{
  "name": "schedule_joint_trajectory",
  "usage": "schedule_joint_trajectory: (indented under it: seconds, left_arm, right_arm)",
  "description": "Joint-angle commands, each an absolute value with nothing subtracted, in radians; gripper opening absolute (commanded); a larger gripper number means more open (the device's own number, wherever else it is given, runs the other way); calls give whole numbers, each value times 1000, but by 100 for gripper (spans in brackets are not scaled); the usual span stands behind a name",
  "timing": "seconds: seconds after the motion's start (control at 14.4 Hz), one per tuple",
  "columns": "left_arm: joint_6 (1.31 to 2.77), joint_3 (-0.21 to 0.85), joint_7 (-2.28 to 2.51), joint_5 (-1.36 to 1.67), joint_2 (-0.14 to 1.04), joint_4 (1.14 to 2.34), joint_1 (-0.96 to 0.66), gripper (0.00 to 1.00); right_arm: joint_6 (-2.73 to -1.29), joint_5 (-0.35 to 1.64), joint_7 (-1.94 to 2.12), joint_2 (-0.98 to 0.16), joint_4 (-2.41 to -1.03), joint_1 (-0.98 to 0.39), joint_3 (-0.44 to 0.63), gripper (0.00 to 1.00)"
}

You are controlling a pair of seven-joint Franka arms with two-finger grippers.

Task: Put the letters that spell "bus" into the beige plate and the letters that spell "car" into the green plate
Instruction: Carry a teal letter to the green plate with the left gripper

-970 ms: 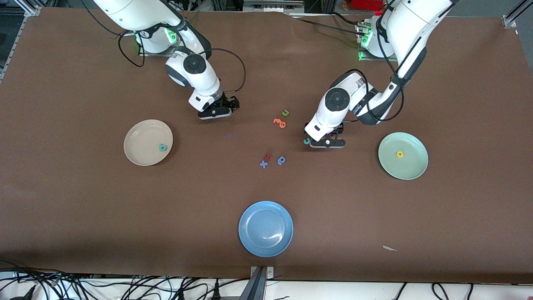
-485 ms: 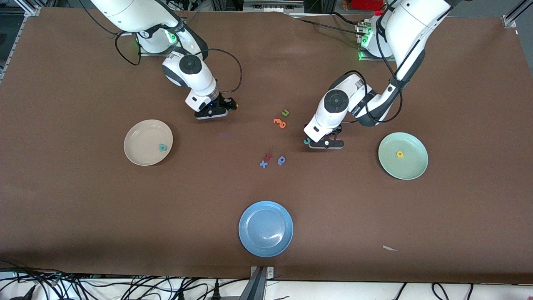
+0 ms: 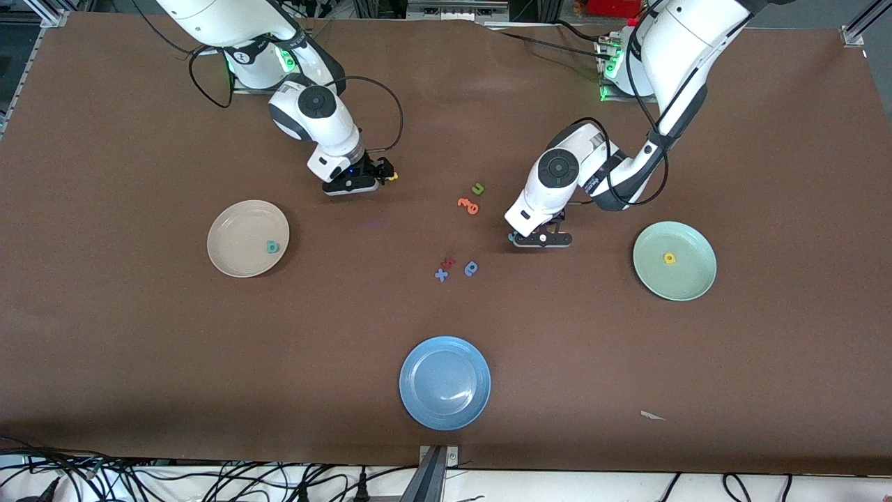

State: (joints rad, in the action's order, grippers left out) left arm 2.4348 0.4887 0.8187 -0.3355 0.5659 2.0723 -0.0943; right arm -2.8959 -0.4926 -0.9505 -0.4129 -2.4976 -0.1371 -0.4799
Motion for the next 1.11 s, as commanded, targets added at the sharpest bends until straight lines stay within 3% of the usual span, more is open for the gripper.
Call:
schedule_joint_trajectory:
  seconds: [0.0,0.14,0.35,0.55,0.97,1.04]
  left_arm:
    - [2421,486,833,-370,581,2057,-94,3]
    - [2387,486,798,-370,566,2034,-71,1]
    - [2144,489,660,-353,554,1916,-25,0]
    - [1998,488,452,-353,540,1864,81,0]
    - [1940,486,62,-362,494,1868,320,0]
    - [1942,485,37,-371,498,1867,334,0]
  right_arm:
    - [-2908,-515,-1035,-387,-2534,-201,-476,100]
    - [-2907,-514,-1063,-390,-2534,-242,-476,100]
    - [-2907,-520,-1063,-397,-2540,-255,-472,99]
    - [-2907,-549,-1058,-397,-2537,-253,-466,99]
    - [-2910,-673,-1052,-397,-2530,-244,-400,99]
    - [-2910,-673,-1054,-399,-2530,-244,-400,95]
